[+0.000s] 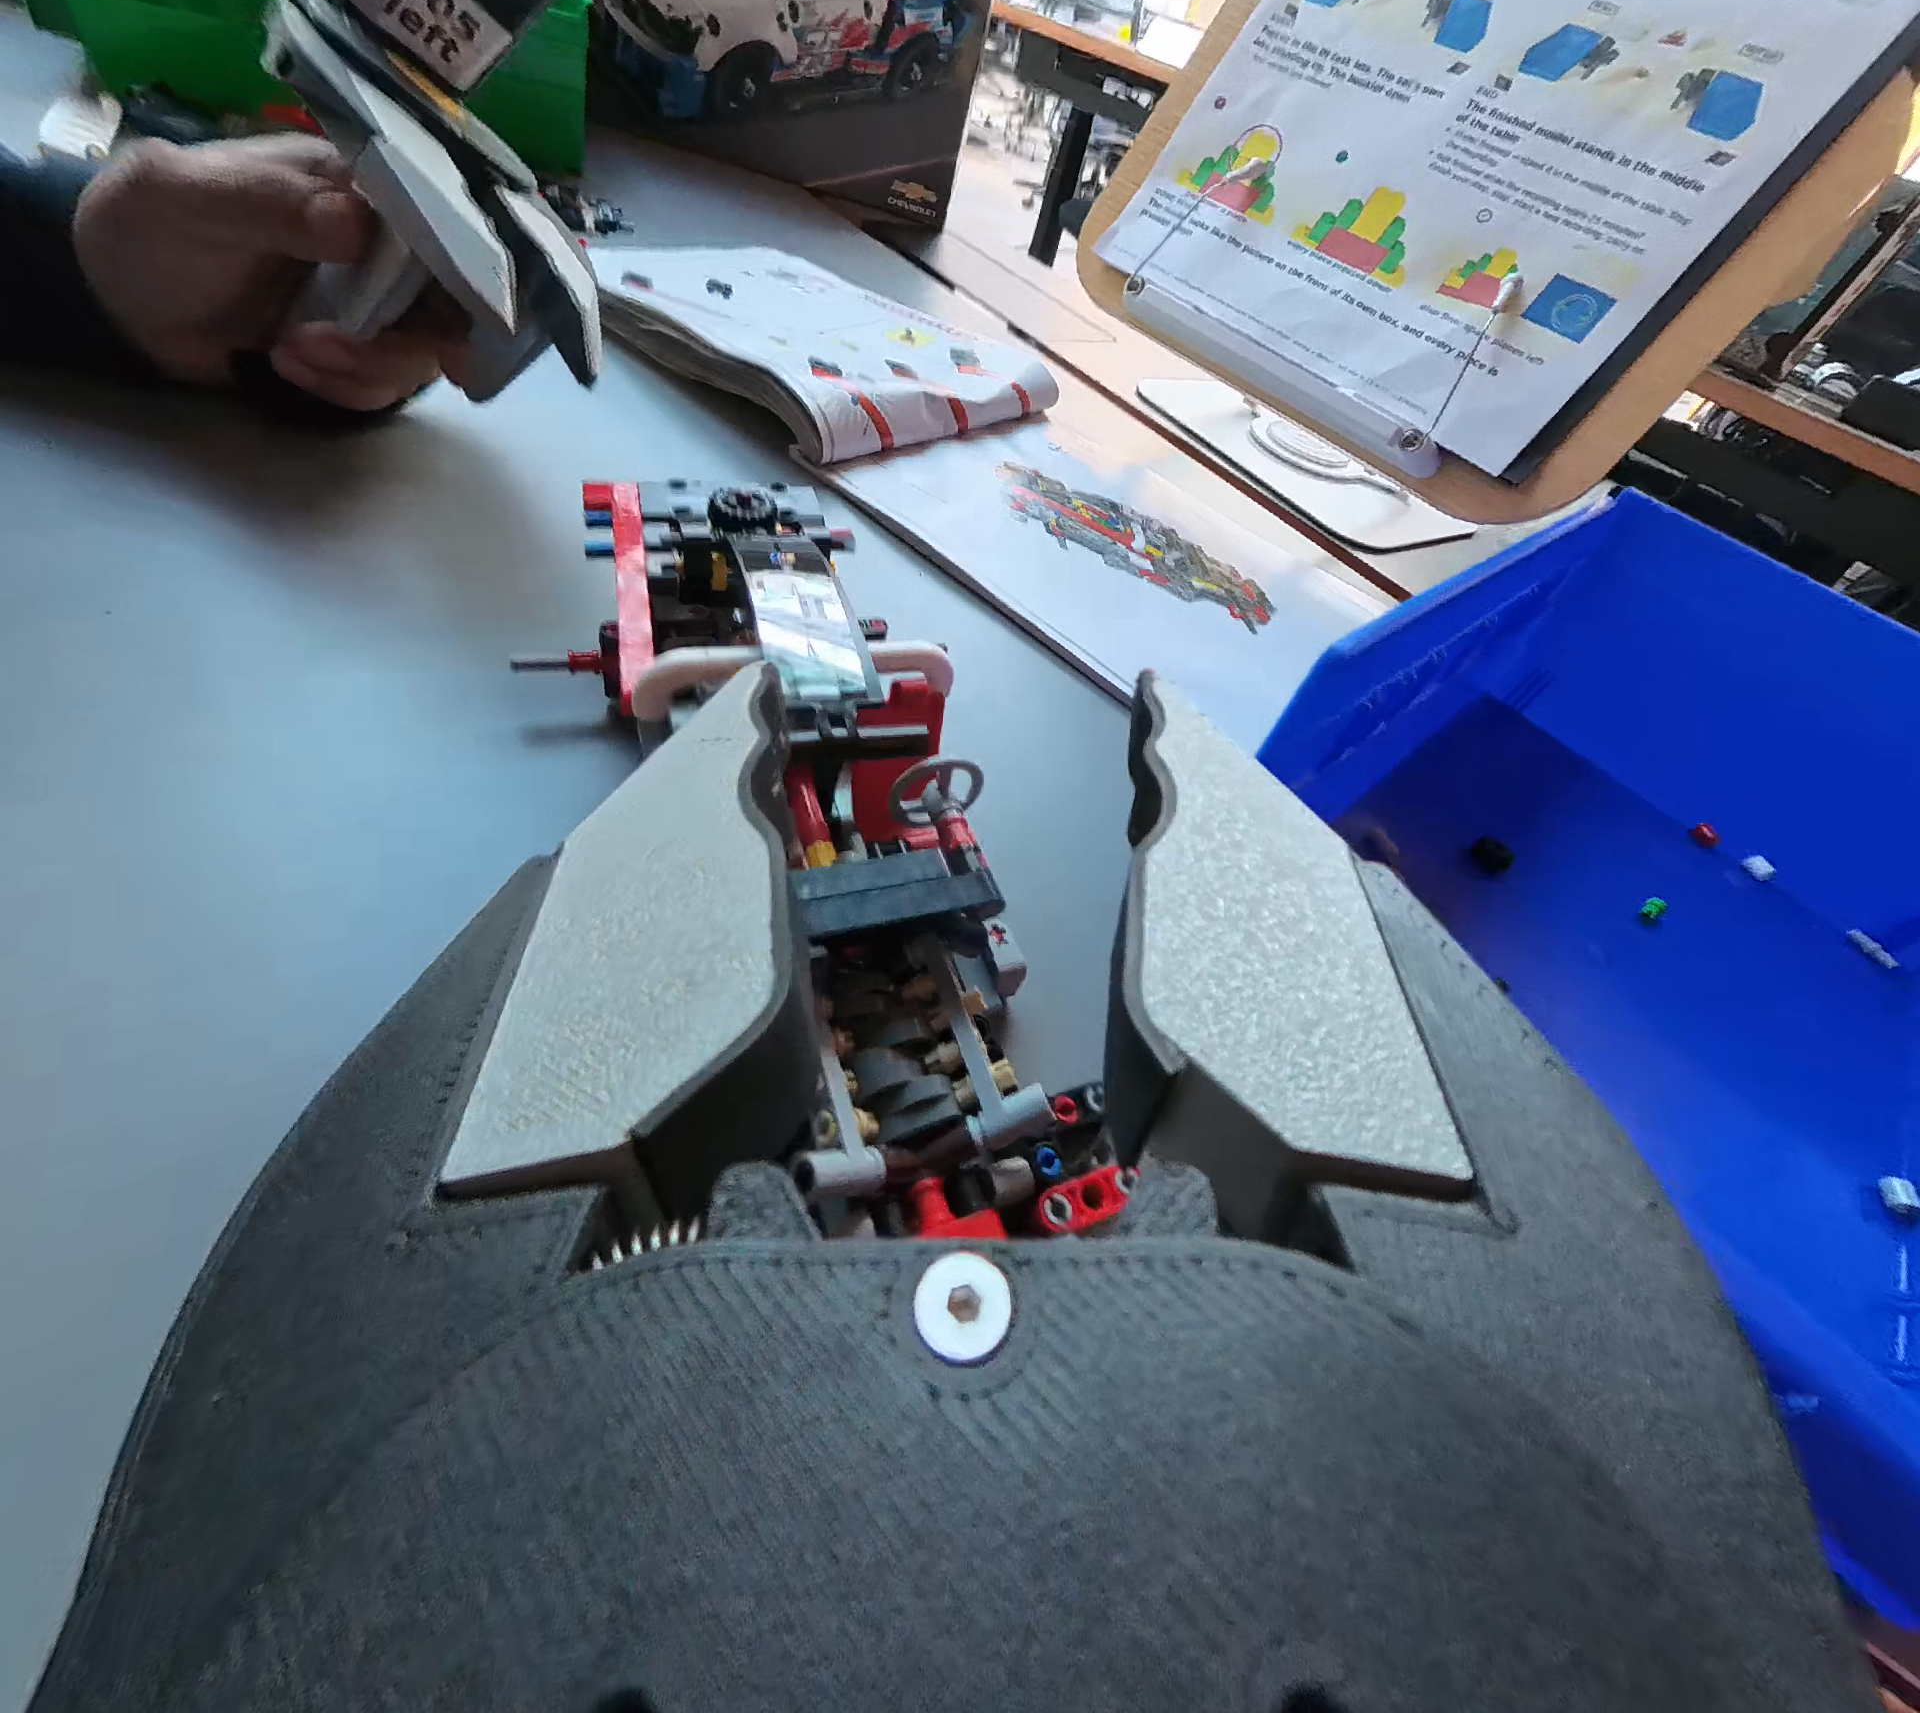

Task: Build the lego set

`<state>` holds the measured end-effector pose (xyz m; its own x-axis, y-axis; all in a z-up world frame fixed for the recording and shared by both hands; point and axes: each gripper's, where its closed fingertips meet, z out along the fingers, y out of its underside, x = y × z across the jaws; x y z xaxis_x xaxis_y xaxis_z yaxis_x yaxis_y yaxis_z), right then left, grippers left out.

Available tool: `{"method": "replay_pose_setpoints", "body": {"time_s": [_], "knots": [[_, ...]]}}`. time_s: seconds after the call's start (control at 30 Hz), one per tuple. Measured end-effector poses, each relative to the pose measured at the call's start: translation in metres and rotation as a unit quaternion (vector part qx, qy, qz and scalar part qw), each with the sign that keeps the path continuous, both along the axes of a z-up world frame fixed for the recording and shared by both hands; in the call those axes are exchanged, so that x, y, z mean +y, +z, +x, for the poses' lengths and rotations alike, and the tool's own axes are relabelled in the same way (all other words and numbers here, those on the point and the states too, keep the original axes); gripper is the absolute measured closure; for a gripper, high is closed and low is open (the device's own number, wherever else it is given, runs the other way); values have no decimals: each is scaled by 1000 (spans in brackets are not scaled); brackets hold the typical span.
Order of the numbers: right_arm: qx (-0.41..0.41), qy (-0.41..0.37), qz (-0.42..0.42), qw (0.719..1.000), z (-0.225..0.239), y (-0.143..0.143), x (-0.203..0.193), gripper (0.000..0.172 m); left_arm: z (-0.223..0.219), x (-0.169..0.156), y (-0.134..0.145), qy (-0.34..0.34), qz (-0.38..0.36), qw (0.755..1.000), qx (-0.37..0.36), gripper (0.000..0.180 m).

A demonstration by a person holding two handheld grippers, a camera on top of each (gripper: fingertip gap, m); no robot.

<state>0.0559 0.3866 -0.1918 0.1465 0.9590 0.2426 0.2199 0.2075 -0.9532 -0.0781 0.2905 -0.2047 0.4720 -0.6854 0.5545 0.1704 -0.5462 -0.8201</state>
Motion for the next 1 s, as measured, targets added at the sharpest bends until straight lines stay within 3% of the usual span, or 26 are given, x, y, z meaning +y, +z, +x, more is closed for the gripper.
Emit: {"method": "replay_pose_setpoints", "body": {"time_s": [0.17,0.4,0.63,0.8,1.0], "knots": [[12,46,-17,999,-26,22,-37,107,-1,2,-2,6,-6,1000,5,161],[-174,62,27,982,-78,-7,-54,101,-7,15,-4,21,-21,1000,-2,161],[-339,83,38,936,-96,-45,-42,87,-2,41,-24,-10,-104,994,10,155],[-402,101,33,910,-97,-62,-39,90,11,49,-35,-51,-153,987,11,153],[-398,131,-9,908,-100,-53,-36,100,22,46,-38,-102,-205,973,-17,162]]}}
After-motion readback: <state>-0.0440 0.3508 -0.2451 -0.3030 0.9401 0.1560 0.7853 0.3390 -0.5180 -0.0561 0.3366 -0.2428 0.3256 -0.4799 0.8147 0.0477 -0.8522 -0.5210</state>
